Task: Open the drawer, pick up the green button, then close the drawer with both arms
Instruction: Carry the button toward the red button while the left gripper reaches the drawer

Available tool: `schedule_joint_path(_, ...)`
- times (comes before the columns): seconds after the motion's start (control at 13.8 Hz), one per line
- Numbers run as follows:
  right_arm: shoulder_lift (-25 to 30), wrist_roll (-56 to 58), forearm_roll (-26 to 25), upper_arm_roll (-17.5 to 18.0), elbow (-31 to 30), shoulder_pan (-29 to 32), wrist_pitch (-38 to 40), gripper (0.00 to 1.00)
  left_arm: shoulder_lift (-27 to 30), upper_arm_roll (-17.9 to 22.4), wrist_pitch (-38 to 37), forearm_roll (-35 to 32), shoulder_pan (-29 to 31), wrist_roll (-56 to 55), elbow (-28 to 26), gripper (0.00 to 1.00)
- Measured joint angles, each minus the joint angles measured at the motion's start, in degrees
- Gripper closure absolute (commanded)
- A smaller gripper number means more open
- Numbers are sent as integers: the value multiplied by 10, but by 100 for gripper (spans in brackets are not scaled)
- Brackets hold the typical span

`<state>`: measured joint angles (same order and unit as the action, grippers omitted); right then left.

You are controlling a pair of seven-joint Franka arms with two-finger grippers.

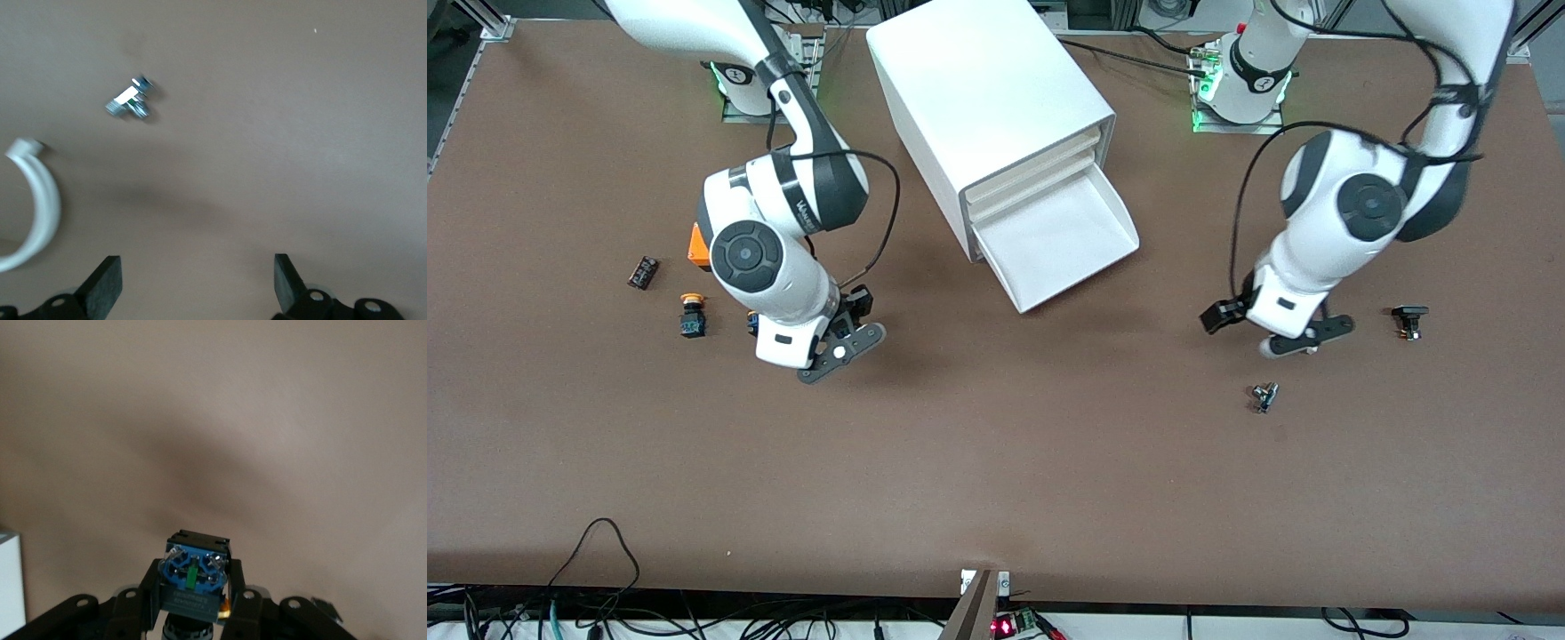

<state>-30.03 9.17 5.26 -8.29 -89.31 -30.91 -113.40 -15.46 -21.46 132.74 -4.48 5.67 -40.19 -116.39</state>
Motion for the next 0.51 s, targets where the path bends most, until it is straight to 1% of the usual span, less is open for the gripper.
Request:
schedule_joint_path(0.22, 2, -58, -1, 0, -43, 11, -28, 76, -49, -1, 63, 0, -42, -110, -8, 0)
schedule_joint_path(0.51, 13, -115, -2, 0, -135, 21, -119, 76, -104, -2, 140, 0, -99, -203, -25, 0)
